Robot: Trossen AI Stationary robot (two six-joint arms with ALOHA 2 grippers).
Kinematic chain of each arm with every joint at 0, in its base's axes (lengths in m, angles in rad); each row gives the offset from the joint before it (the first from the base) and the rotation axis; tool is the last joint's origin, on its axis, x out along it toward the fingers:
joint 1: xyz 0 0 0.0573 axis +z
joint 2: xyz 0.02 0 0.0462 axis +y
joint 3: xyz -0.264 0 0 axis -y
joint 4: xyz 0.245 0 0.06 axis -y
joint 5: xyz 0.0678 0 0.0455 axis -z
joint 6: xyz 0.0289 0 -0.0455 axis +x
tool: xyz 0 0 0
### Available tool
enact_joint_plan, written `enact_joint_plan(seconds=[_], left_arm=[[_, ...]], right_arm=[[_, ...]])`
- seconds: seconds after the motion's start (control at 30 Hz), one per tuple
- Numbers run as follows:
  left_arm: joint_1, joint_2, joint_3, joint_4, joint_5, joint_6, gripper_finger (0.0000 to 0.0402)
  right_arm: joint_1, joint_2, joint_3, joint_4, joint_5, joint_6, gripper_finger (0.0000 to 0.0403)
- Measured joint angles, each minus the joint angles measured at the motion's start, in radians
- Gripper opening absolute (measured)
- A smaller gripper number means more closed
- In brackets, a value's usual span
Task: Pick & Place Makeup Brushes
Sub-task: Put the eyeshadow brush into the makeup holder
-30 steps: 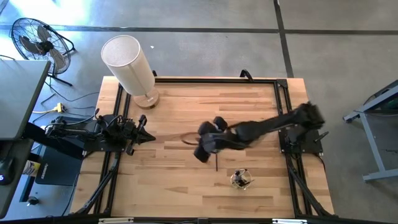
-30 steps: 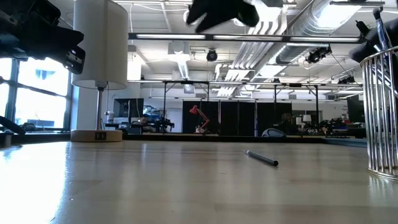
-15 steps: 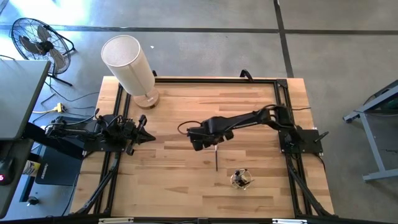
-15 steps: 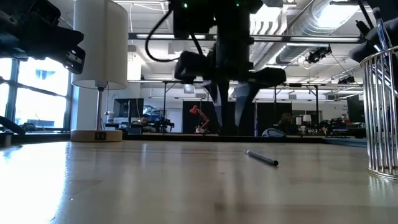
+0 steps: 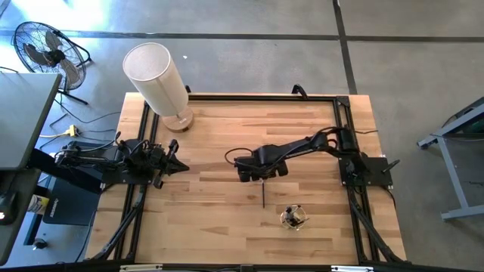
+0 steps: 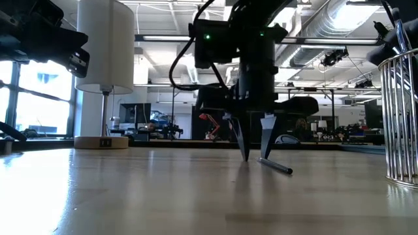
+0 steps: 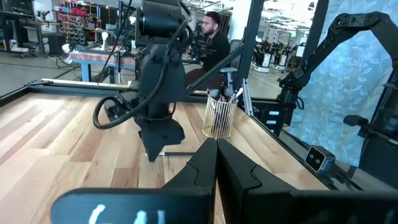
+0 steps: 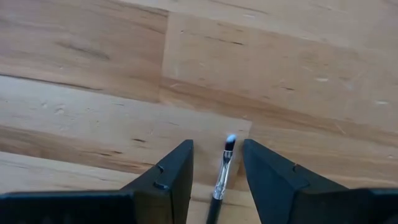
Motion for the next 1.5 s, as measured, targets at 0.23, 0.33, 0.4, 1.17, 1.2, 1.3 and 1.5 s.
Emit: enact_joint_plan(seconds=[0.23, 0.33, 0.4, 1.17, 1.2, 1.3, 1.5], left_arm=[[0.0, 0.0, 0.0, 0.0, 0.0, 0.0, 0.0001], [0.0, 0.0, 0.0, 0.0, 0.0, 0.0, 0.0001], [0.0, 0.0, 0.0, 0.0, 0.0, 0.0, 0.0001], [0.0, 0.0, 0.0, 0.0, 0.0, 0.0, 0.0001], [0.0, 0.0, 0.0, 0.001, 0.0, 0.0, 0.0001], [0.0, 0.0, 0.0, 0.0, 0.0, 0.0, 0.0001], [0.0, 0.0, 0.0, 0.0, 0.0, 0.0, 0.0001]], right_arm=[[-0.001, -0.001, -0.012, 0.005, 0.06, 0.01, 0.0124], [-0.005, 0.0, -0.013, 0.003, 0.057, 0.009, 0.0102], [-0.005, 0.0, -0.013, 0.003, 0.068, 0.001, 0.0078], [0.085, -0.077, -0.02, 0.118, 0.181, -0.594, 0.0], [0.093, -0.099, -0.019, 0.127, 0.207, -0.61, 0.0], [0.115, -0.152, -0.017, 0.173, 0.285, -0.634, 0.0], [0.173, -0.299, -0.016, 0.182, 0.439, -0.717, 0.0]])
